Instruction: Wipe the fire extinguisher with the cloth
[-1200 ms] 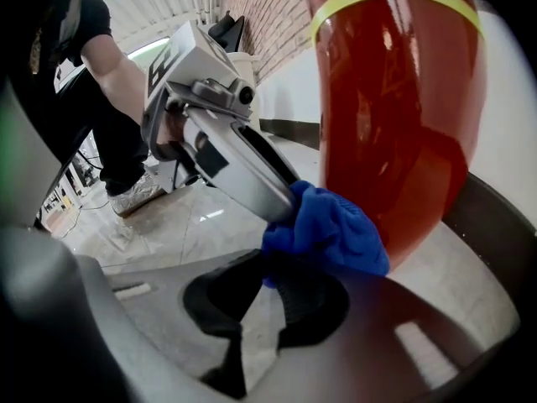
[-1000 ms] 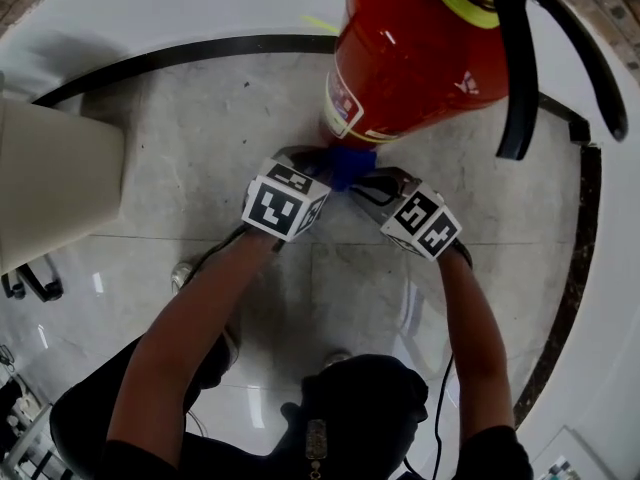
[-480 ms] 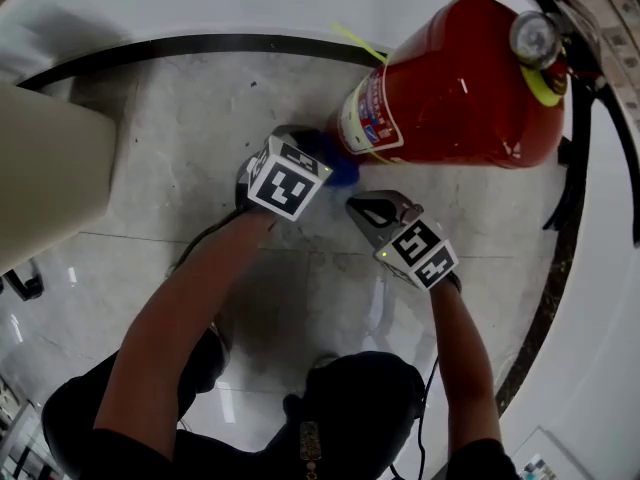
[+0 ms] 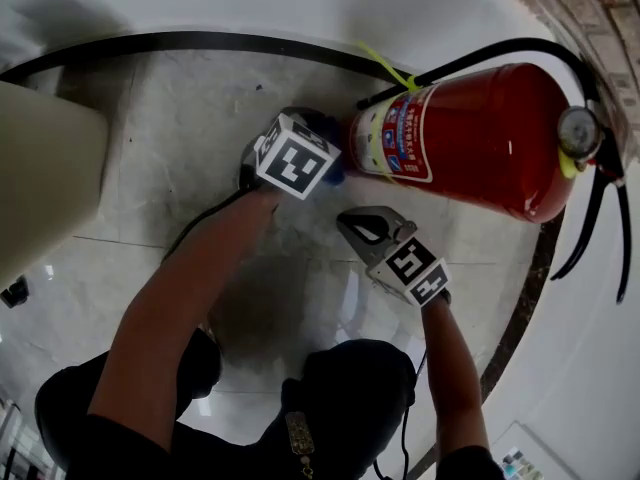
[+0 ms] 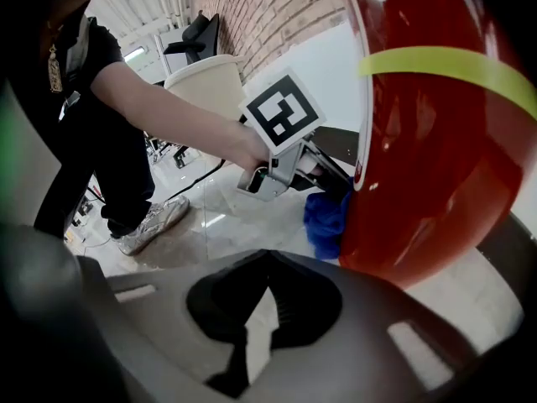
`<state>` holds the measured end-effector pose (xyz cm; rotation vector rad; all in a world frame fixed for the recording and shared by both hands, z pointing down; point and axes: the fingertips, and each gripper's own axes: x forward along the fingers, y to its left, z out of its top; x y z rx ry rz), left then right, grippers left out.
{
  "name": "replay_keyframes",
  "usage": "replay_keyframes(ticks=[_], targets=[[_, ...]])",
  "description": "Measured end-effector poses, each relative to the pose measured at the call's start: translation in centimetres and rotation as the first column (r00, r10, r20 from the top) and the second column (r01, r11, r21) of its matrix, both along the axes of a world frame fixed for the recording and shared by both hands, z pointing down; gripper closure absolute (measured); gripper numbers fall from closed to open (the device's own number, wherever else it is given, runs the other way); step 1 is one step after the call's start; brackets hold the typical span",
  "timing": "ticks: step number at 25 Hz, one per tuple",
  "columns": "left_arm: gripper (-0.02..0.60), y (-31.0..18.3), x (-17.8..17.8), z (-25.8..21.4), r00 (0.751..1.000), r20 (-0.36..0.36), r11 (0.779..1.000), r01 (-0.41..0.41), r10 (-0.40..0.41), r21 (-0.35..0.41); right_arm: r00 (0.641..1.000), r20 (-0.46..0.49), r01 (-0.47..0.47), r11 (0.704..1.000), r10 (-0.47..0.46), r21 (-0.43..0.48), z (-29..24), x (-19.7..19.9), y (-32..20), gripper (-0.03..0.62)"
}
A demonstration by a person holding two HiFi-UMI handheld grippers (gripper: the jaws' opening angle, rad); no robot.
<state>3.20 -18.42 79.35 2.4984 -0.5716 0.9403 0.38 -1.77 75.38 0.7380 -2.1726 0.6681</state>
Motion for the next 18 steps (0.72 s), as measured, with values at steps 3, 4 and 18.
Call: replay_keyframes(ticks=[3,4,18], targets=[[0.515,-1.6,0.7,-0.6,0.999,-0.031,1.0,0.01,-0.01,0.008,1.0,0.001,-0.005,1.0,0.005,-0.013,-0.4,-0.4,-0.5,0.592],[0.515,-2.1,1.1,-0.8,0.999,-0.045,1.0,0.012,-0.012,0.002,1.0,0.0,-0.006,1.0,0.006,-0.018,-0.5,-0.4,-0.7,0.592],[0.517,-4.4,5.5,-1.1,0.985,-0.16,0.993,-0.075,0.06,-0.09,0.999,-0.01,-0.036,0.995,0.035,-0.097,-0.4,-1.7,-0.6,0.592]])
